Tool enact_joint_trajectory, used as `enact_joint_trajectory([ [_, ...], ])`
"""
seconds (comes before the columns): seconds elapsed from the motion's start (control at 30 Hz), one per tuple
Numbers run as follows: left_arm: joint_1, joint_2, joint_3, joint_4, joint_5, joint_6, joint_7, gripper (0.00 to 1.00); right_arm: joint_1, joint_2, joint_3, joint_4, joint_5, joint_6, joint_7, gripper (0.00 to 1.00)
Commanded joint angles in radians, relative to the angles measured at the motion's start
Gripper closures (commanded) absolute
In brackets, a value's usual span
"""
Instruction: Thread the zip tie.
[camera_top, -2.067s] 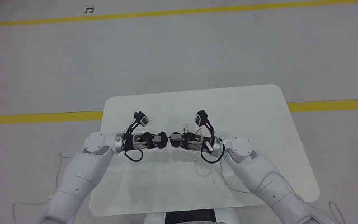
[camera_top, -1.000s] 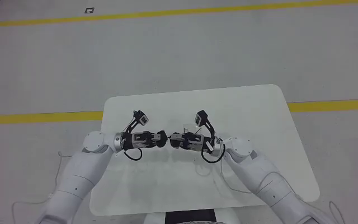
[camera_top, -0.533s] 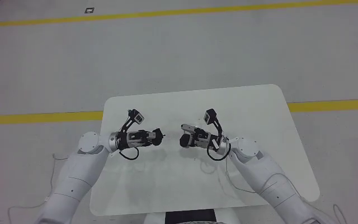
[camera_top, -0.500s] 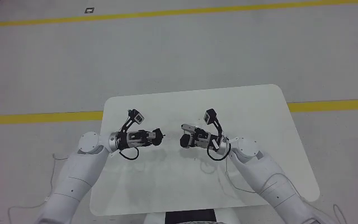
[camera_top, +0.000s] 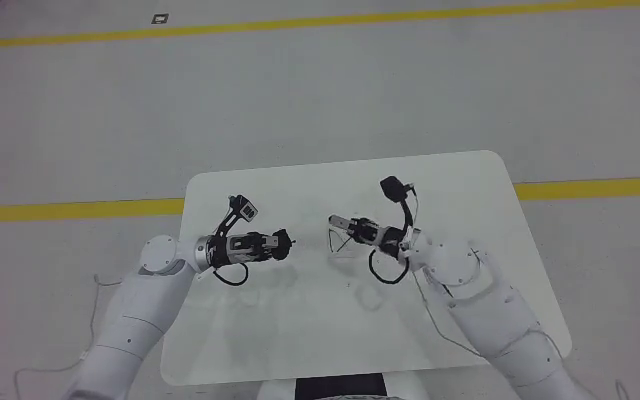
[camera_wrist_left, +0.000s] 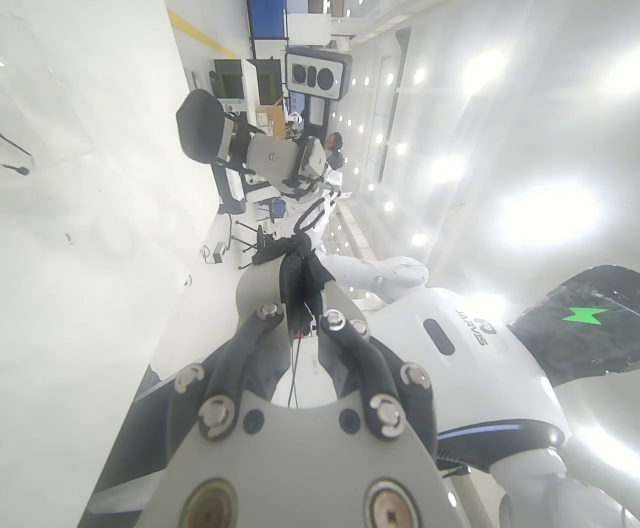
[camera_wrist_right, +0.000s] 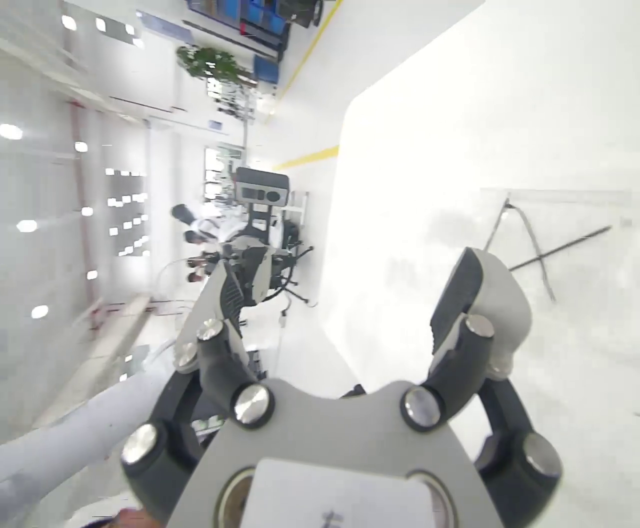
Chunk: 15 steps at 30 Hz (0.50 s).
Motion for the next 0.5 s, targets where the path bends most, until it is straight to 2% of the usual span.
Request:
enact_joint_trajectory([
  [0.0,0.000,0.000,0.000,0.000,0.000,0.000,0.000,1.00,-0.001,0.002,-0.004,-0.006,-0.029,0.011,0.016,0.00],
  [0.23,0.000,0.000,0.000,0.000,0.000,0.000,0.000,1.00,-0.001,0.002,-0.005,-0.004,-0.042,0.013,0.010,0.00],
  [0.33,0.000,0.000,0.000,0.000,0.000,0.000,0.000,1.00,0.019,0.000,-0.065,-0.041,-0.186,0.058,0.001,0.00],
  [0.43,0.000,0.000,0.000,0.000,0.000,0.000,0.000,1.00,0.071,-0.004,-0.133,-0.057,-0.366,0.157,0.015,0.00],
  [0.47,0.000,0.000,0.000,0.000,0.000,0.000,0.000,1.00,0.094,-0.009,-0.161,-0.050,-0.433,0.169,0.028,0.00],
])
